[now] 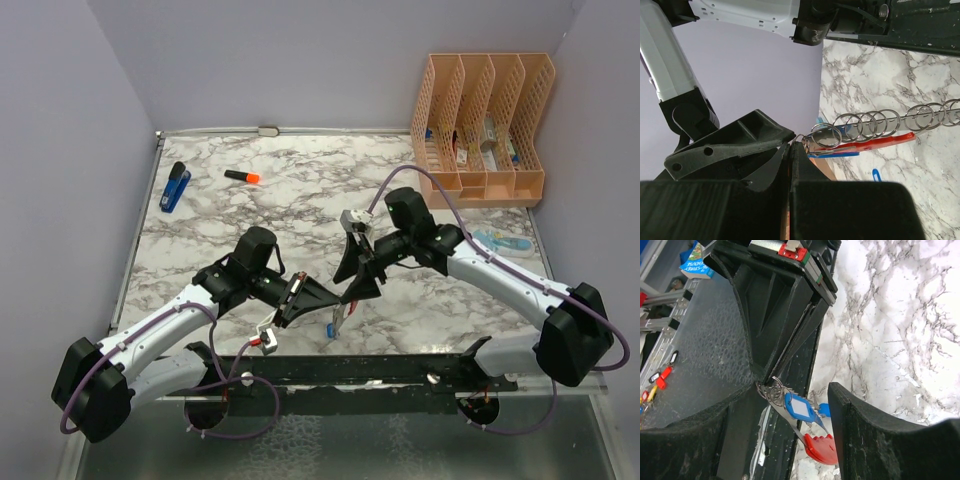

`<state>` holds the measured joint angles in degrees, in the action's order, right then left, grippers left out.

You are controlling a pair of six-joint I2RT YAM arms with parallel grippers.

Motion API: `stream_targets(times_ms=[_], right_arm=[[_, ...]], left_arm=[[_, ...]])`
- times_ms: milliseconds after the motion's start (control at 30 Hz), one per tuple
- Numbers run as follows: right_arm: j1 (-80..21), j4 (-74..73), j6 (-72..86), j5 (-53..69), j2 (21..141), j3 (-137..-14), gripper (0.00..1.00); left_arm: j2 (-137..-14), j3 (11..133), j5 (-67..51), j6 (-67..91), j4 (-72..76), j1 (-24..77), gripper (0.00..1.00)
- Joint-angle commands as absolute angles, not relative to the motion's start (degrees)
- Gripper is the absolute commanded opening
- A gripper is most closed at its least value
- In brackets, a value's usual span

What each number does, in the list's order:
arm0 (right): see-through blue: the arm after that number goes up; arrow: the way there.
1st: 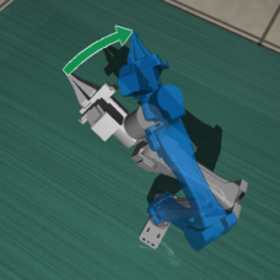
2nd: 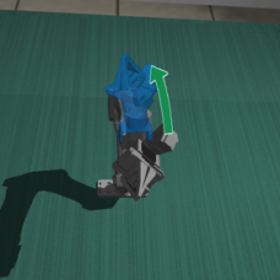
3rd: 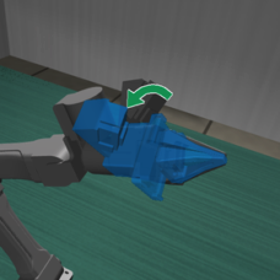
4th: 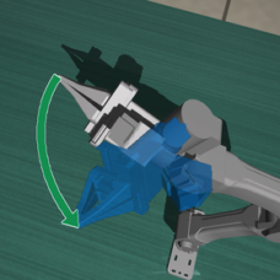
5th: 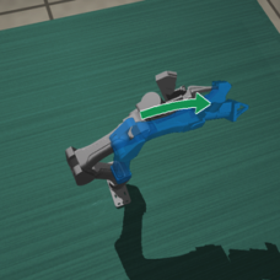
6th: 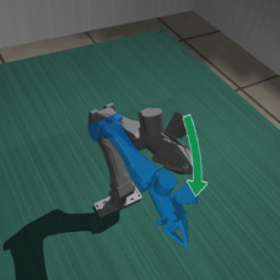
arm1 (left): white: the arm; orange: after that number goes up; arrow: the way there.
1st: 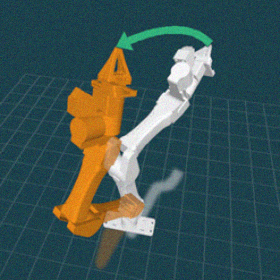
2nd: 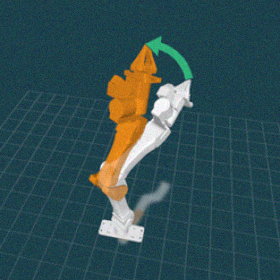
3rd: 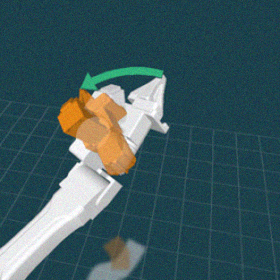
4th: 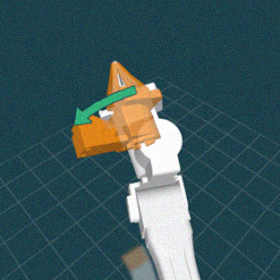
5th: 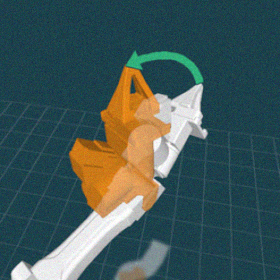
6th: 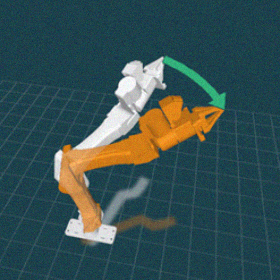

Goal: Put the keys on the keyring

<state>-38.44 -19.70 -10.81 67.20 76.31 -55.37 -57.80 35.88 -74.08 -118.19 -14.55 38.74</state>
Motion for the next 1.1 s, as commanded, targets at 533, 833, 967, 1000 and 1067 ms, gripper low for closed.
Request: stream_targets(times_ms=[533, 833, 967, 1000, 1067], right_arm=[[-39.5, -19.4, -10.6, 69.9, 78.8, -54.1, 0.46], [-39.6, -18.6, -9.1, 69.9, 79.4, -53.7, 0.26], [-39.6, -18.2, -8.8, 69.2, 79.3, -53.6, 0.18], [-39.6, -18.1, -8.7, 69.1, 79.3, -53.6, 0.17], [-39.6, -17.8, -8.5, 68.8, 79.1, -53.5, 0.15]], left_arm=[[-56.6, 37.0, -74.1, -159.0, -12.5, 38.9, 0.00], [-57.1, 37.7, -73.4, -159.0, -13.0, 39.0, 0.00], [-57.0, 38.6, -72.9, -159.1, -14.7, 39.0, 0.00], [-57.0, 38.7, -72.9, -159.0, -15.1, 39.0, 0.00], [-56.9, 38.9, -72.9, -159.0, -15.7, 38.9, 0.00]])
